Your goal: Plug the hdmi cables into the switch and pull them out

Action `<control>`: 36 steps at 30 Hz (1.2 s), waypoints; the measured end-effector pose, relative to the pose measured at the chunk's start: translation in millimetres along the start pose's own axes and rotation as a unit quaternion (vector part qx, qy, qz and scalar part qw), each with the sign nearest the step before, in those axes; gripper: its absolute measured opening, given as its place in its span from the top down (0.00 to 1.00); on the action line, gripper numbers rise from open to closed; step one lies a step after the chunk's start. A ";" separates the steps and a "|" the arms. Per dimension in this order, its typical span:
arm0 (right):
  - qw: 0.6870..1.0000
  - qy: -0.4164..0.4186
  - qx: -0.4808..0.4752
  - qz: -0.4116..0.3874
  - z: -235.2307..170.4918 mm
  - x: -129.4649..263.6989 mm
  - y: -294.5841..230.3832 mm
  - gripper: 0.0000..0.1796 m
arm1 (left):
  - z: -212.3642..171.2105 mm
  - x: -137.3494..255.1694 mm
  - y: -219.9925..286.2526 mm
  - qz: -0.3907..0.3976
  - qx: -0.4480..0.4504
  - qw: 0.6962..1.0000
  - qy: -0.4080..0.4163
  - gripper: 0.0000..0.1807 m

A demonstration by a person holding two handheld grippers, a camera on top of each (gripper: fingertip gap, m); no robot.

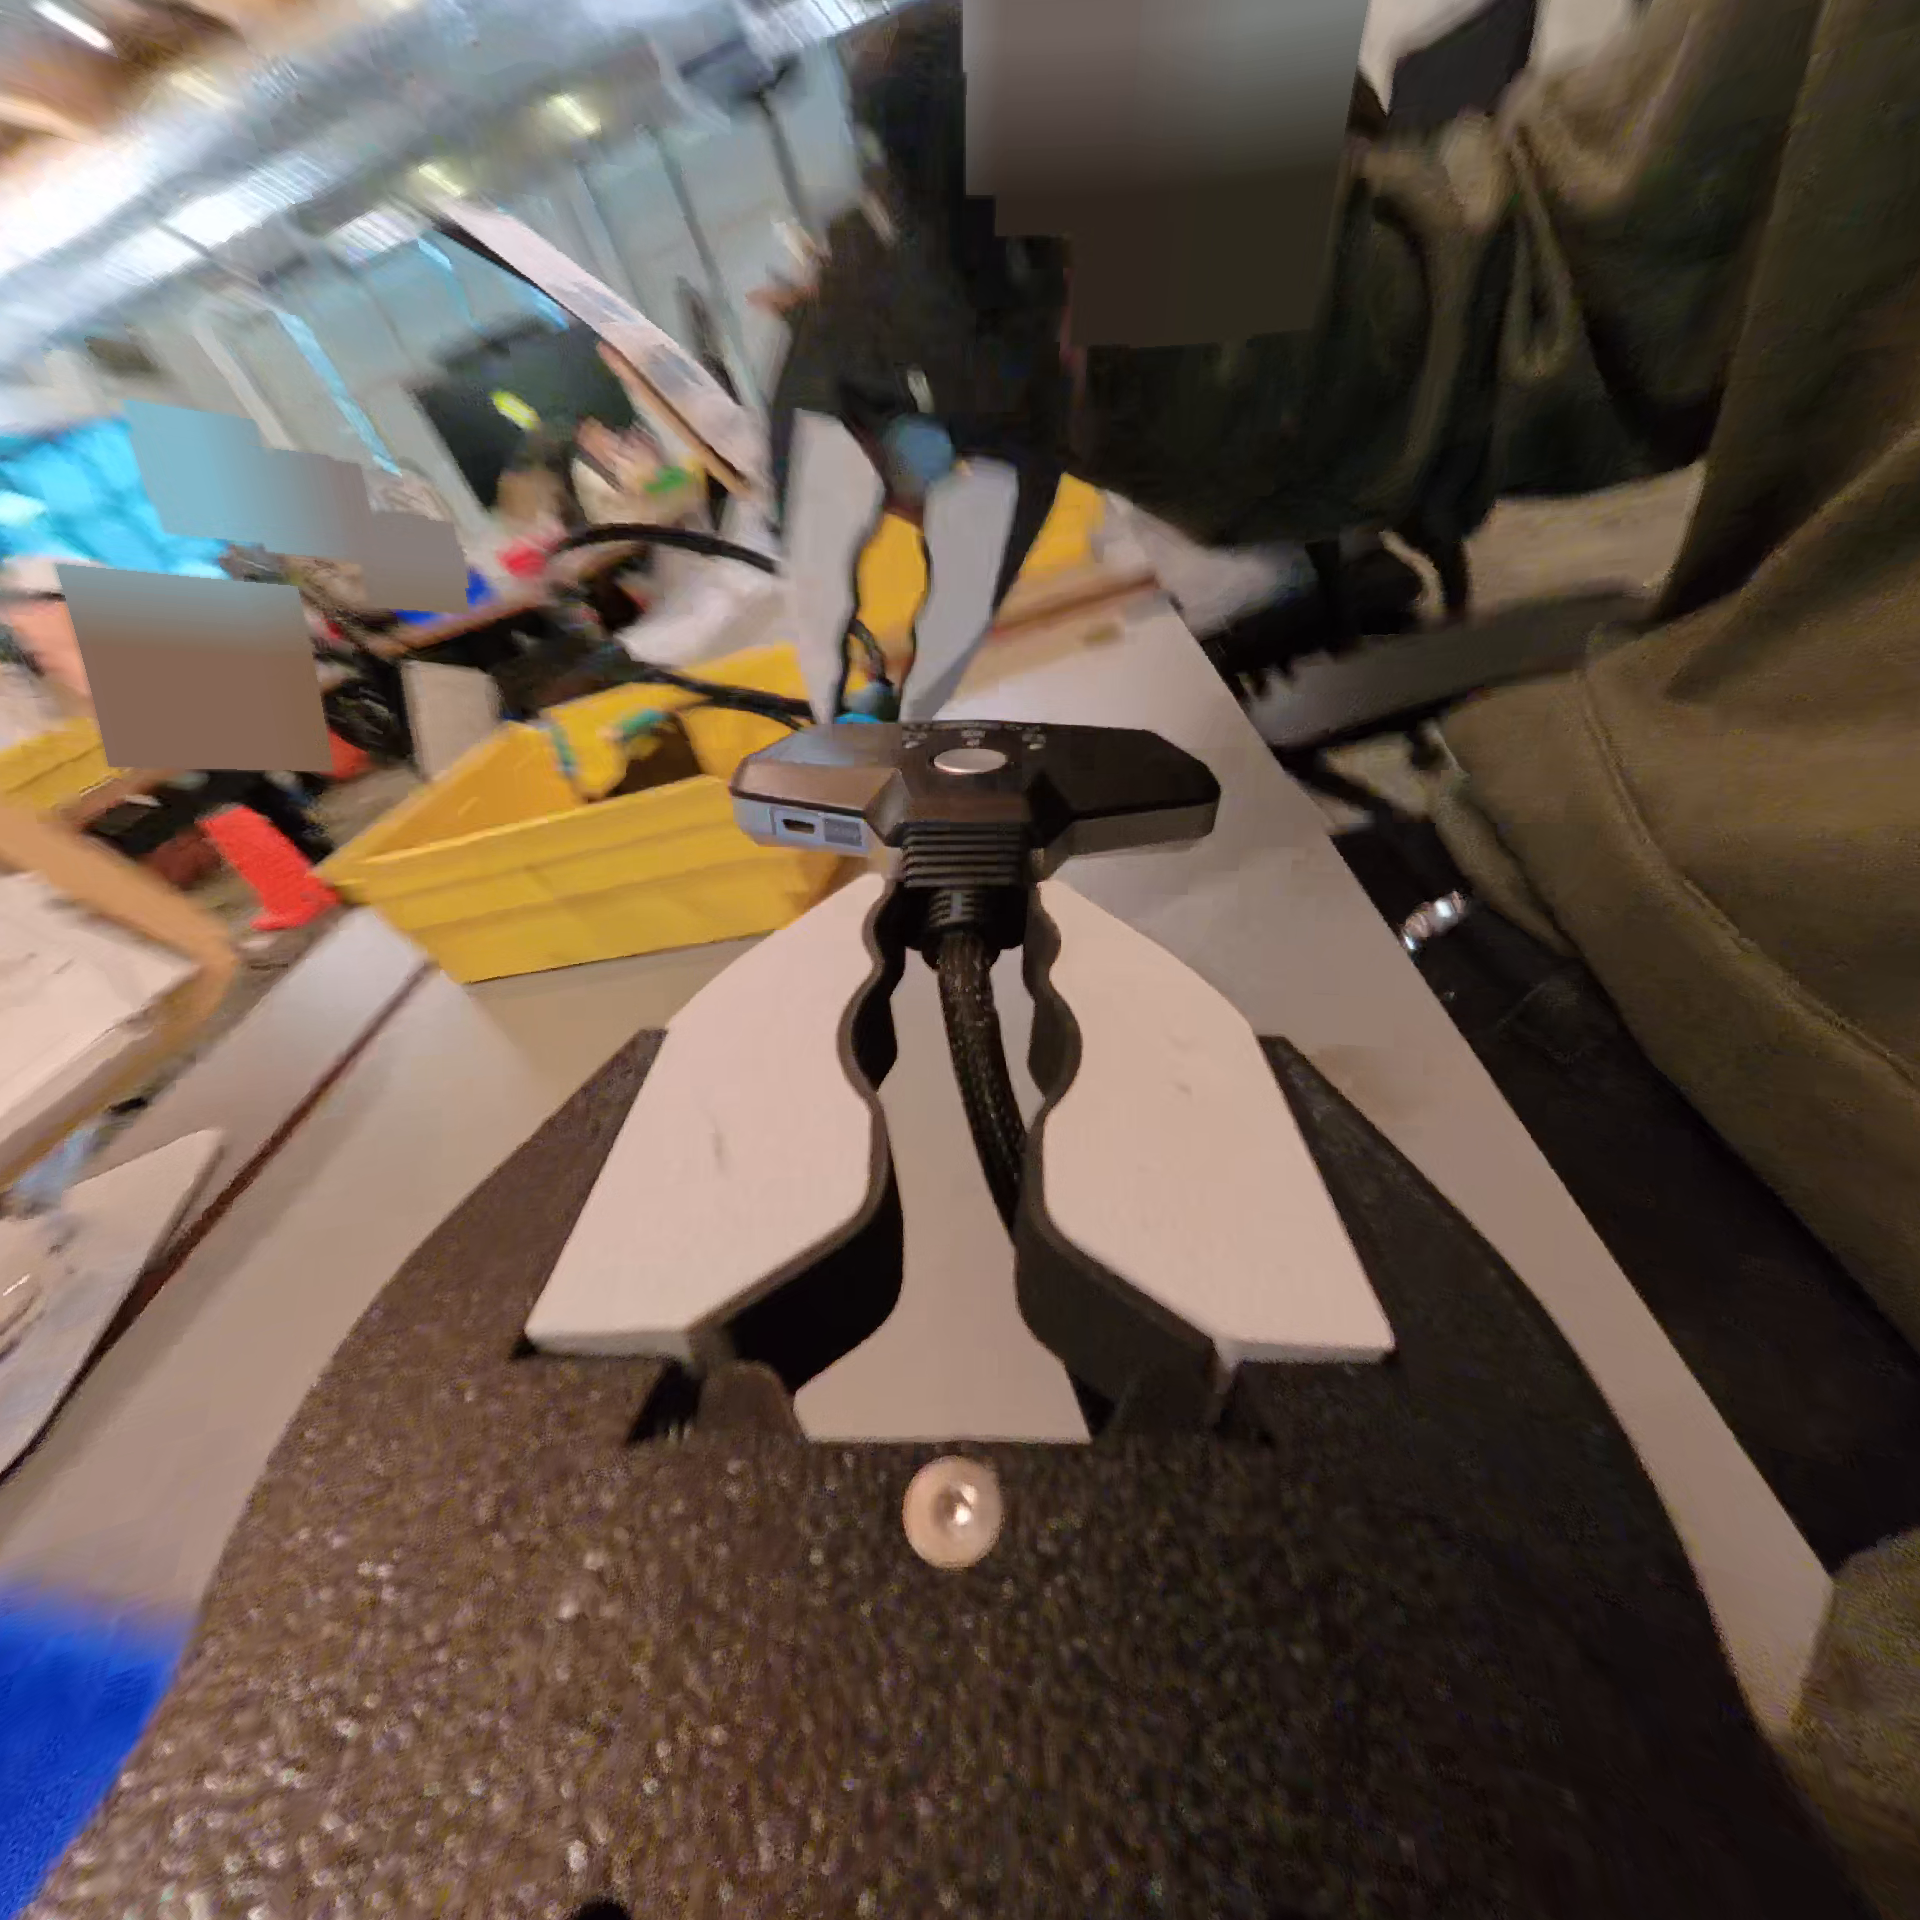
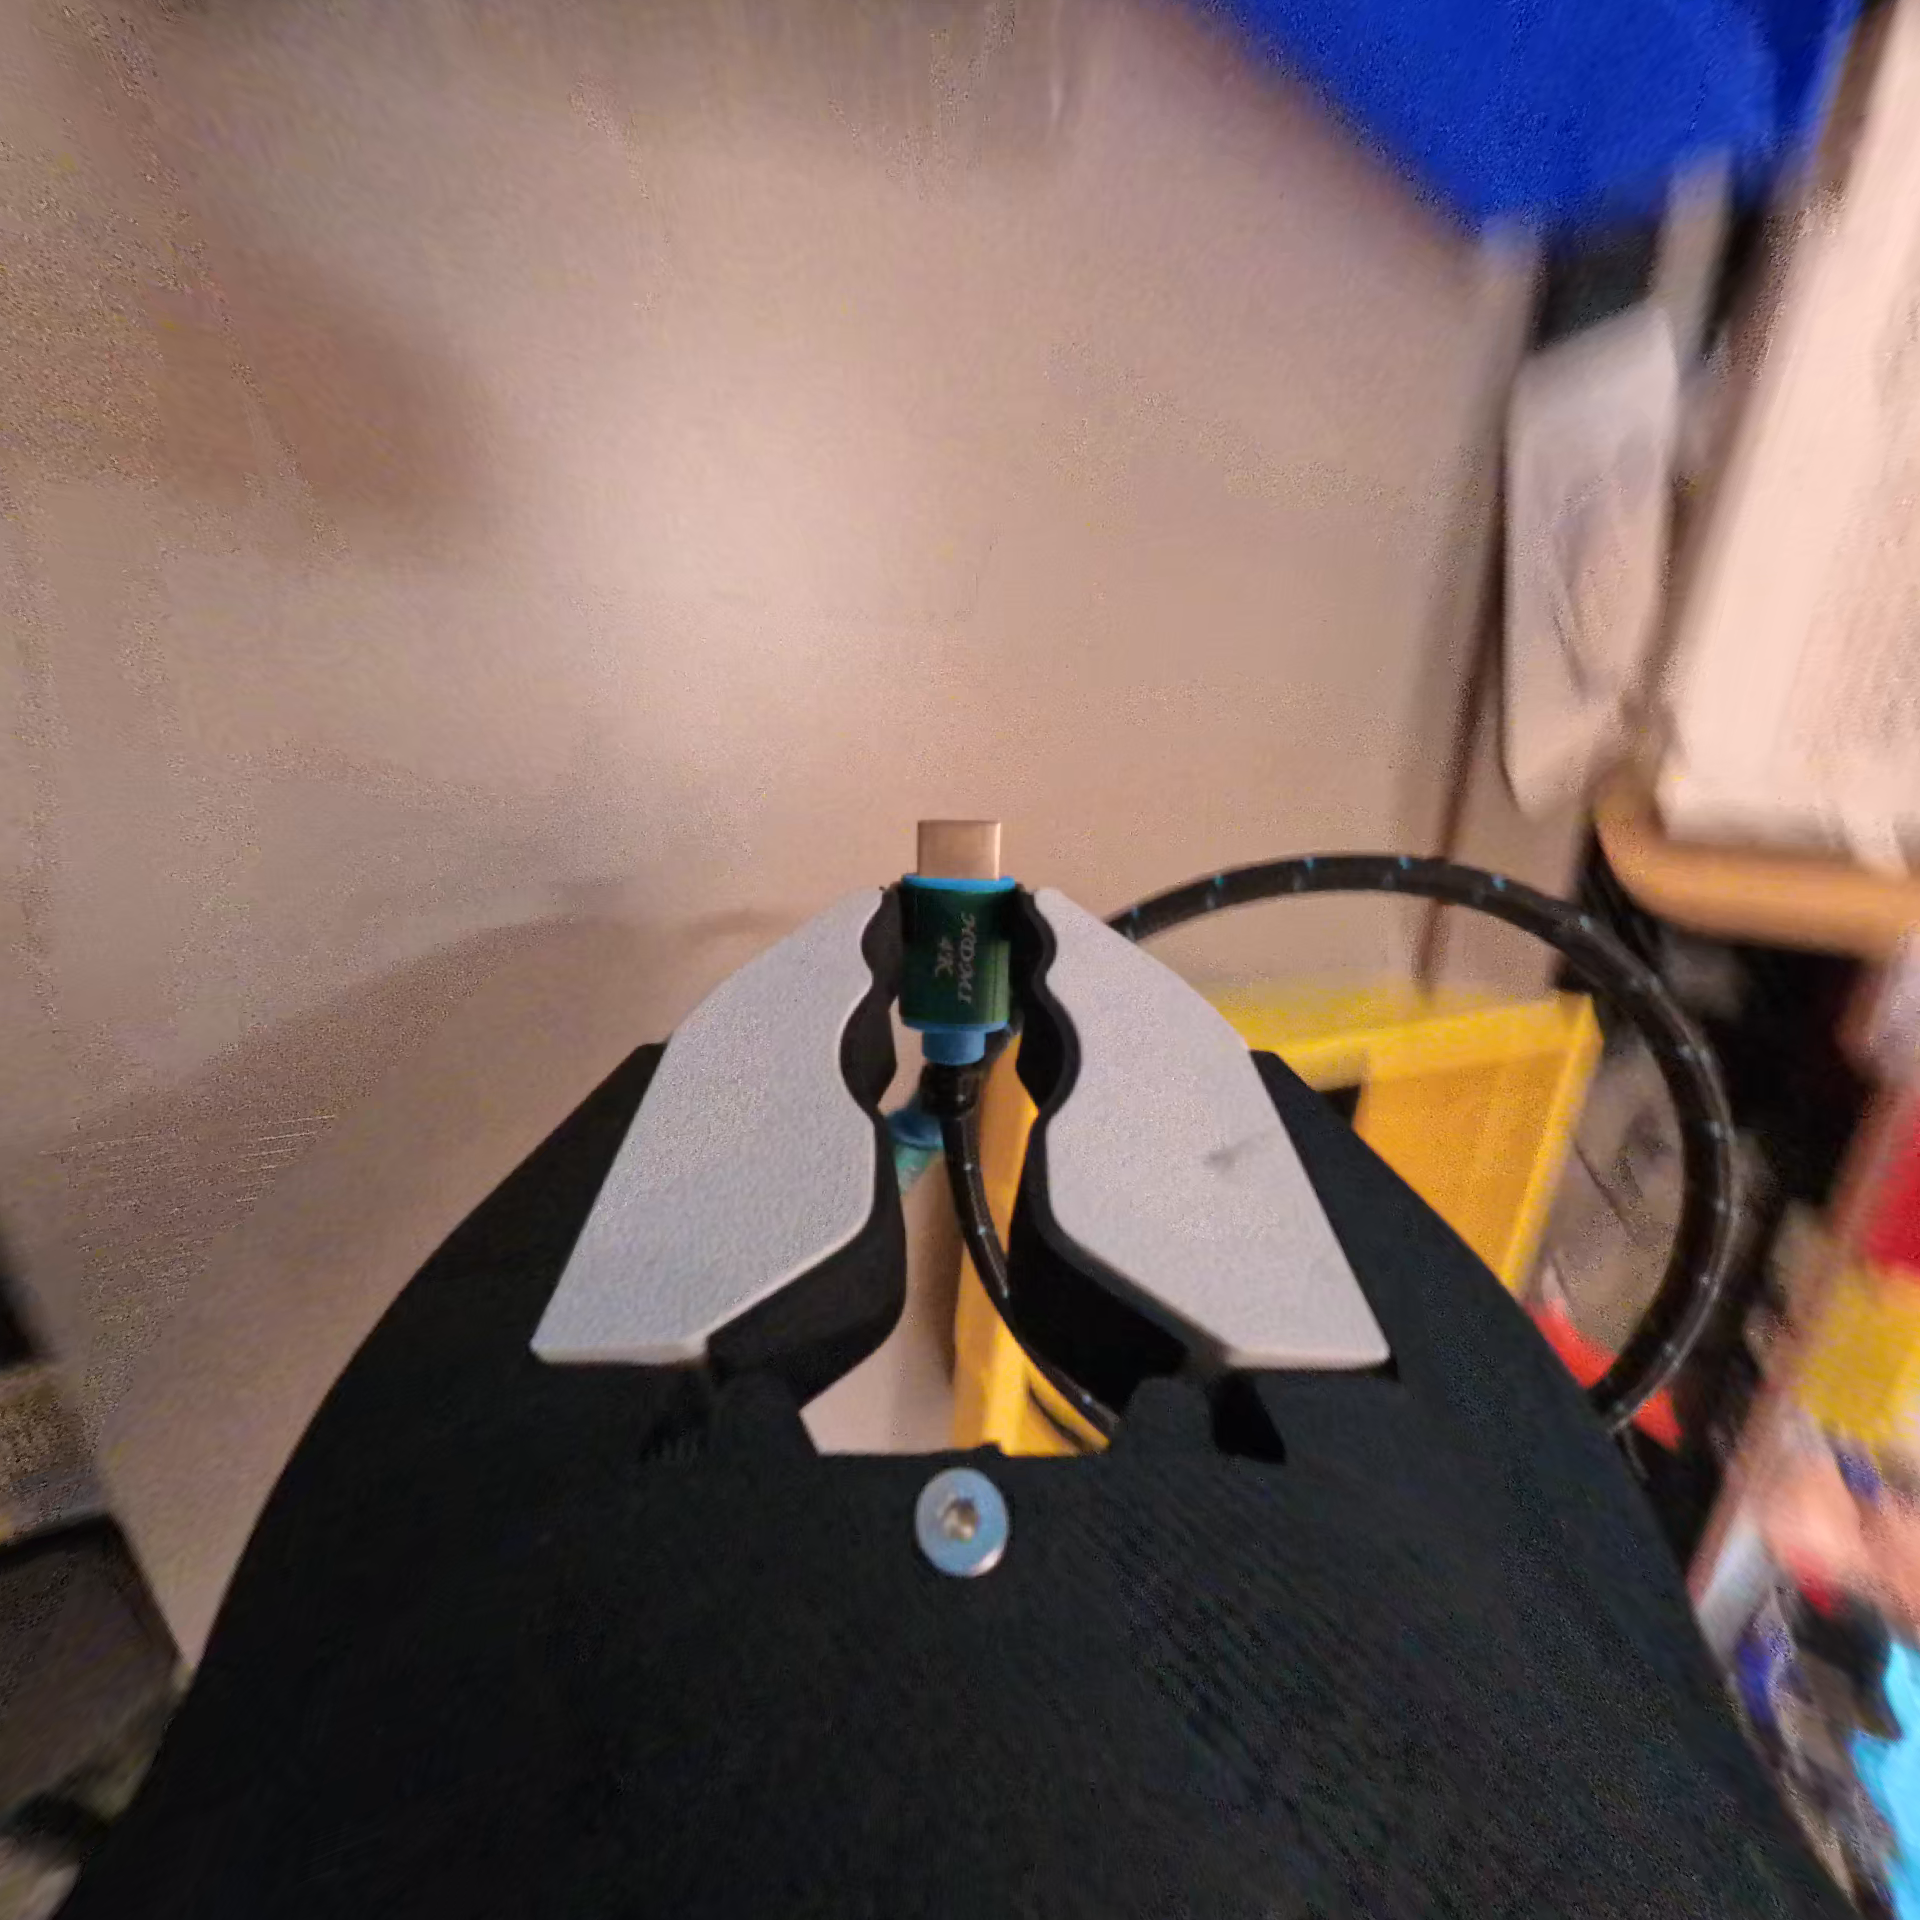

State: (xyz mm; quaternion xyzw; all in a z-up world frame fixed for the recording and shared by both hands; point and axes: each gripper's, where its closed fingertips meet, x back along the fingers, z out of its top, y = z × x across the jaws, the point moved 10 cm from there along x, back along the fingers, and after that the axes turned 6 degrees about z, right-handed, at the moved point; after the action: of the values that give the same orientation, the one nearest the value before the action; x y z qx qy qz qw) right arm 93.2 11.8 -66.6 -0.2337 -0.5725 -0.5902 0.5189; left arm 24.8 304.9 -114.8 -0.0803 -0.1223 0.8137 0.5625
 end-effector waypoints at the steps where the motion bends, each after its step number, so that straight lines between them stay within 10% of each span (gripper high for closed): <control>1: 0.998 0.041 -0.050 0.010 -19.4 5.8 5.7 0.88 | 0.3 25.2 -6.0 0.028 0.013 0.999 0.037 0.89; 3: 0.961 0.213 -0.149 0.092 -30.9 34.5 11.8 0.89 | 1.8 53.1 -12.1 0.083 0.023 0.992 0.091 0.89; 7: 0.953 0.211 -0.211 -0.052 -65.9 65.6 43.1 0.89 | 7.7 38.9 -9.5 0.094 0.005 0.994 0.052 0.88; 14: 0.796 0.354 -0.458 -0.177 -135.8 67.3 70.7 0.90 | 5.5 26.9 -7.8 0.052 0.013 0.996 0.064 0.89; 23: 0.694 0.424 -0.560 -0.158 -155.8 31.5 47.2 0.93 | 5.2 28.1 -7.0 0.036 0.021 0.997 0.071 0.89; 36: 0.861 0.281 -0.419 -0.060 -161.1 0.6 88.5 0.93 | 4.4 26.8 -7.1 0.030 0.026 0.997 0.069 0.89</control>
State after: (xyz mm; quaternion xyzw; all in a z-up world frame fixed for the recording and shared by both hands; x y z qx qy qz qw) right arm 222.2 -119.1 -65.7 -0.2182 -0.1139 -0.8452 0.4743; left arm 20.5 331.9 -108.4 -0.1258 -0.0598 0.8255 0.5470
